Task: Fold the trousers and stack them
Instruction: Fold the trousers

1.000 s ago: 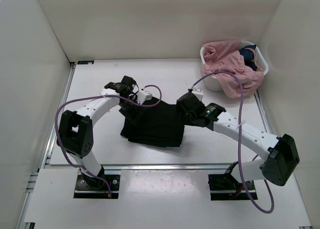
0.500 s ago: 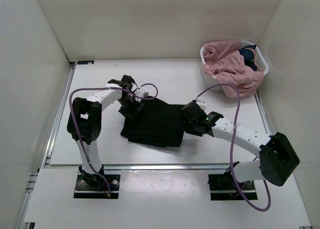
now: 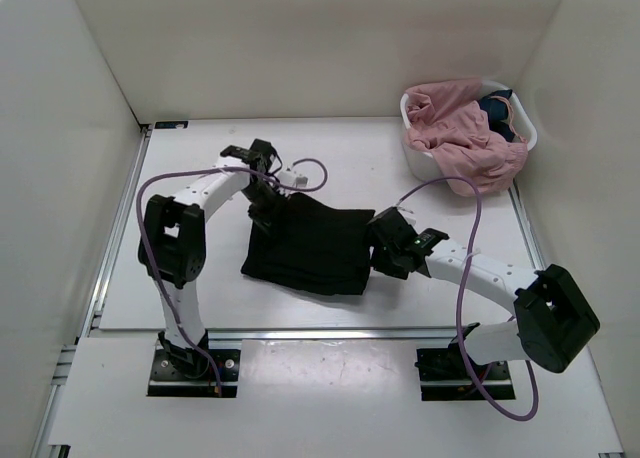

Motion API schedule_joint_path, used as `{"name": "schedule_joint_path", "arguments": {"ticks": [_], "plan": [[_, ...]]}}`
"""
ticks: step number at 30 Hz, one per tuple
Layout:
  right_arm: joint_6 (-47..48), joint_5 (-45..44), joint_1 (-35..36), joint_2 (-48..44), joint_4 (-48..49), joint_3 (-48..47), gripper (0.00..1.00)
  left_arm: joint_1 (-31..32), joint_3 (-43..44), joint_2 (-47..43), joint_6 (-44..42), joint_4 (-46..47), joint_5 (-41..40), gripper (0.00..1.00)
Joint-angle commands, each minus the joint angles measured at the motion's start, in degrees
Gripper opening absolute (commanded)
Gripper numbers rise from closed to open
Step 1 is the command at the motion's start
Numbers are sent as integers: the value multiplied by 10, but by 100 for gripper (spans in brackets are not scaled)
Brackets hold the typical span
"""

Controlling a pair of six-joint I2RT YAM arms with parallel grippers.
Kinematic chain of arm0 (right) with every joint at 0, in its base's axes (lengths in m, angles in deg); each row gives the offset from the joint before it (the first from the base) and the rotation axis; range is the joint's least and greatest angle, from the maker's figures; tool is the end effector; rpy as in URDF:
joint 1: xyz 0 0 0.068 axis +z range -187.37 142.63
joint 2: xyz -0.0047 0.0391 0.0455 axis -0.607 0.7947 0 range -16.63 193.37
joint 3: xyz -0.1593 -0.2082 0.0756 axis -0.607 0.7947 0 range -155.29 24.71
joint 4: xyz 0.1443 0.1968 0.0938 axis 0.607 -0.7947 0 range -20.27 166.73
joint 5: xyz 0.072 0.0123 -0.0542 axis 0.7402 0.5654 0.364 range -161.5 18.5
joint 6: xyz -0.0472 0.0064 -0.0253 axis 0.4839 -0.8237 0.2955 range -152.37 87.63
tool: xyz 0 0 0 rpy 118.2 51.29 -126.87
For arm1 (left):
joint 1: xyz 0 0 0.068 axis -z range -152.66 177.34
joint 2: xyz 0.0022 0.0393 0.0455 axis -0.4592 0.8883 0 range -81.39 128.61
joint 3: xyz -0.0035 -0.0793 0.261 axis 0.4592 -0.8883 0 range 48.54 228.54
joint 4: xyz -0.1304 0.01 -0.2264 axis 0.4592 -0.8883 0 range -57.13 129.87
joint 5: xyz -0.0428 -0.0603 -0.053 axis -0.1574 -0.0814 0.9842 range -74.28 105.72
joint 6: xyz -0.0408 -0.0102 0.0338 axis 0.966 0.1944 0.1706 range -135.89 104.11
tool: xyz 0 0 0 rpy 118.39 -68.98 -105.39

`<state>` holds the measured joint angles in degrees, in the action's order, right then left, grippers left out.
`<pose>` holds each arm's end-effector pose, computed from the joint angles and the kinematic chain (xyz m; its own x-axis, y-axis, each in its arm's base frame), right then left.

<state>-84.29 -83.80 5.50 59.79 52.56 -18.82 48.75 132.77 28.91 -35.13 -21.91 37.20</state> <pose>0.1924 0.1683 0.1962 -0.8358 0.2735 -0.4761 0.1266 0.9397 0.3176 0.3323 -0.1444 0.2002 -0.7621 0.6283 -0.1561 0.6395 0.6929 -0.3331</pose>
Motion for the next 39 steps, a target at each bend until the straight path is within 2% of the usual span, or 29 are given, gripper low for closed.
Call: {"name": "schedule_joint_path", "arguments": {"ticks": [1, 4, 7, 8, 12, 15, 19, 20, 21, 24, 27, 28, 32, 36, 39], "plan": [[13, 6, -1, -13, -1, -10, 84, -1, 87, -54, -23, -88, -5, 14], [25, 6, -1, -13, -6, -22, 84, -6, 118, -91, -36, -136, -41, 14], [39, 1, -1, -13, -12, -34, 85, -31, 33, -140, -54, -123, -67, 14], [39, -4, -1, -7, -12, -41, 85, -31, -41, -155, -55, -95, -72, 14], [62, -4, -1, 20, -18, -65, 85, -57, -184, -161, -61, 27, -118, 14], [67, 7, -1, 36, -18, -75, 85, -98, -195, -127, -47, 81, -116, 14], [94, 17, 12, 29, 16, -86, 85, -124, -172, -95, -30, 101, -101, 22], [107, 17, 12, 22, 21, -86, 83, -124, -172, -95, -30, 106, -95, 24], [112, 17, 19, 22, 31, -92, 75, -124, -172, -95, -25, 106, -95, 24], [132, 41, 31, 6, 65, -97, 62, -124, -183, -101, -25, 106, -90, 28], [142, 77, 38, -2, 101, -103, 39, -124, -196, -118, -25, 106, -90, 32], [142, 97, 44, 3, 121, -109, 27, -124, -204, -125, -25, 106, -90, 32], [168, 159, 63, 62, 144, -147, 2, -130, -221, -125, -19, 106, -95, 32], [186, 235, 78, 132, 150, -176, 0, -130, -234, -125, -13, 112, -90, 32], [170, 252, 78, 152, 178, -142, 0, -130, -239, -125, -7, 117, -90, 32]]}}
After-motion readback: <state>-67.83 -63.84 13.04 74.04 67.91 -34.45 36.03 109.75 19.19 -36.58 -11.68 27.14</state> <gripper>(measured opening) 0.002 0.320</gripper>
